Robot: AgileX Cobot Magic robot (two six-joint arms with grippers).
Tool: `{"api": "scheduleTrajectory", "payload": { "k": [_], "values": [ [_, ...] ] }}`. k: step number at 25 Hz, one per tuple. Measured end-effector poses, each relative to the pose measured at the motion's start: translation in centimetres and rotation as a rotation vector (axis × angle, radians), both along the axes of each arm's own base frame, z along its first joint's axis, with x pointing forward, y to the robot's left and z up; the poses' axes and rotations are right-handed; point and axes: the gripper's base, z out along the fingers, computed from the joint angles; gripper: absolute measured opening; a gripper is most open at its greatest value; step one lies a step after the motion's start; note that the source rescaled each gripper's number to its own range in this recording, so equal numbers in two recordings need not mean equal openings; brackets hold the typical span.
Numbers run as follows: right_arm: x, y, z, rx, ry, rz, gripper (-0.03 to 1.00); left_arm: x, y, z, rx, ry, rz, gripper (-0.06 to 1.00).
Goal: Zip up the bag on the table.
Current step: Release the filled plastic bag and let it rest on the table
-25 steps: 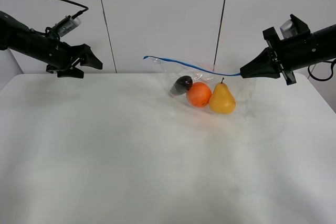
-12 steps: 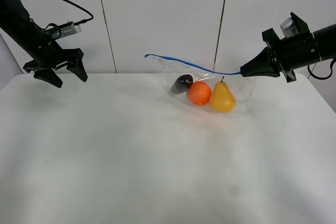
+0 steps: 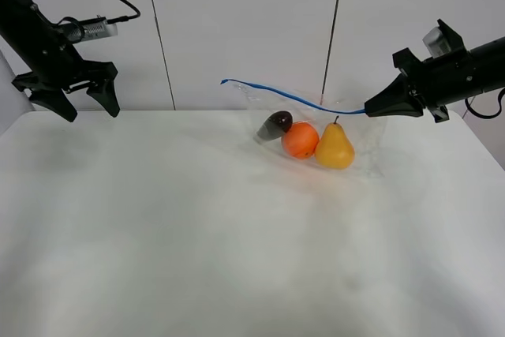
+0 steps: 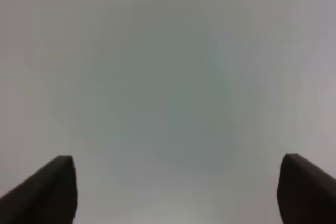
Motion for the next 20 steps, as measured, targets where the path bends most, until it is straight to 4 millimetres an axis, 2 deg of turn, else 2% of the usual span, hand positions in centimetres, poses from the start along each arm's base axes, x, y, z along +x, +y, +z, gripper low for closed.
{"api": "scheduleTrajectory", "payload": {
  "k": [4, 7, 10, 12, 16, 20],
  "values": [
    [0.0, -0.1, -0.1, -0.018, -0.003, -0.003, 0.03, -1.3, 0.5, 3.0, 0.054, -0.066, 0.023, 0.92],
    [0.1, -0.2, -0.1, -0.027, -0.009, -0.013, 0.35, -2.2, 0.5, 4.8, 0.060, -0.111, 0.034, 0.92],
    [0.2, -0.2, -0.1, -0.030, -0.011, -0.016, 0.77, -3.2, 0.4, 6.6, 0.058, -0.156, 0.035, 0.92],
    [0.1, -0.2, -0.2, -0.033, -0.004, -0.007, 0.93, -4.0, 0.4, 8.0, 0.059, -0.192, 0.037, 0.92],
    [-0.3, -0.3, 0.8, -0.073, 0.050, 0.068, 0.99, -5.6, 0.3, 10.5, 0.059, -0.259, 0.038, 0.92],
    [0.9, -1.1, 4.4, -0.164, 0.003, 0.043, 1.00, -7.1, 0.2, 12.5, 0.060, -0.314, 0.039, 0.92]
  ]
}}
